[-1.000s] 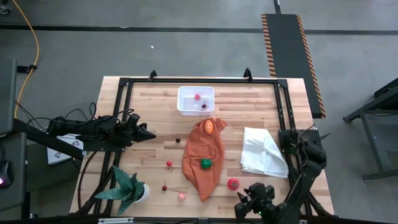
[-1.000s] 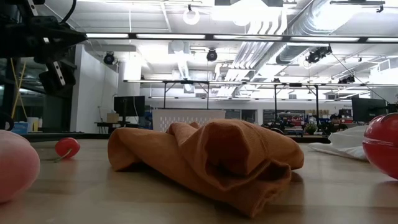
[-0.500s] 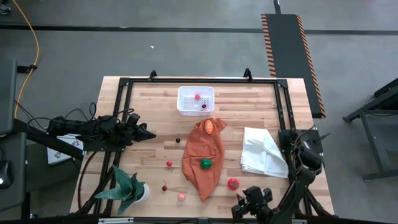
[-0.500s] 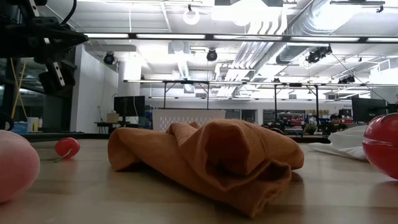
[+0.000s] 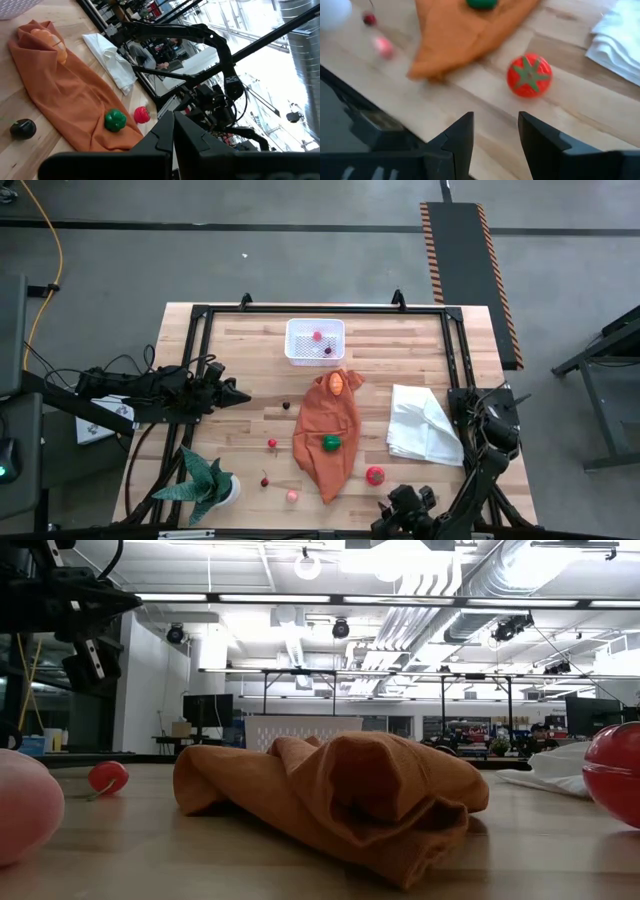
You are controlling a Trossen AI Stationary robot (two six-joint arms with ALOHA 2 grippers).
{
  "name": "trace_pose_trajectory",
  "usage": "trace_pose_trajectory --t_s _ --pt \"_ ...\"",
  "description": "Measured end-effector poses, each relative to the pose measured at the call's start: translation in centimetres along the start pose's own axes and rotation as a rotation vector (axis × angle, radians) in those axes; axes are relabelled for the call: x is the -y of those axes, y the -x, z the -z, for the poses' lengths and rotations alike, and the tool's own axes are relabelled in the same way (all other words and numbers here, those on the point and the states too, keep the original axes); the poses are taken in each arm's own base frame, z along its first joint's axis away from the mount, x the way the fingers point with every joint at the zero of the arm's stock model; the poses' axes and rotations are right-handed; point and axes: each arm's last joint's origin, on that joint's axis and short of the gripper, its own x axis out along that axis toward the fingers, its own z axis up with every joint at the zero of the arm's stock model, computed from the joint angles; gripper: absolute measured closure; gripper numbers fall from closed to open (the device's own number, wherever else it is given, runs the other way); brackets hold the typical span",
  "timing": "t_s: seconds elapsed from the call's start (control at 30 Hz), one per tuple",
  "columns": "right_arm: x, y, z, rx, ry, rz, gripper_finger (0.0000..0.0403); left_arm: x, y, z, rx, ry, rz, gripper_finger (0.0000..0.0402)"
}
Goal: Pick and placing Produce into tupperware
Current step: Put the red tomato into the white basket
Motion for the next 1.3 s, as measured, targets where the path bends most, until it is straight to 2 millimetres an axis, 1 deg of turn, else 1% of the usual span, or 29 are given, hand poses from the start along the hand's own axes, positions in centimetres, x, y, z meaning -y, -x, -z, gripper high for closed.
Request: trace_pose_trajectory --t_s 0.1,0.2,0.3,0.67,0.97,1.1,1.3 --pt "0.0 0.6 -1.1 -0.117 0.047 0.046 0.0259 0.0 0.0 0.0 0.0 0.0 0.0 0.0401" --pt "-0.2 1.1 -2.7 -0.242 0.096 0.08 0.0259 0.0 0.0 0.0 0.0 0.0 -0.001 0.0401" --pt "-0.5 1.2 -4.5 -0.317 0.119 0.092 0.0259 0.0 0.0 0.0 0.0 0.001 0.0 0.0401" --pt "-1.8 -0.7 -9.4 -0.441 0.169 0.099 0.0259 0.0 0.0 0.0 -0.006 0.002 0.003 0.0401" --pt "-2.4 -2.6 -12.1 -0.558 0.205 0.116 0.0259 0.0 0.0 0.0 -0.006 0.002 0.004 0.0401" --pt "-2.5 -3.3 -13.0 -0.627 0.189 0.125 0.0257 0.0 0.0 0.0 -0.006 0.001 0.004 0.0401" --pt "-2.6 -3.7 -13.6 -0.659 0.241 0.108 0.0234 0.0 0.0 0.0 -0.006 -0.001 0.004 0.0401"
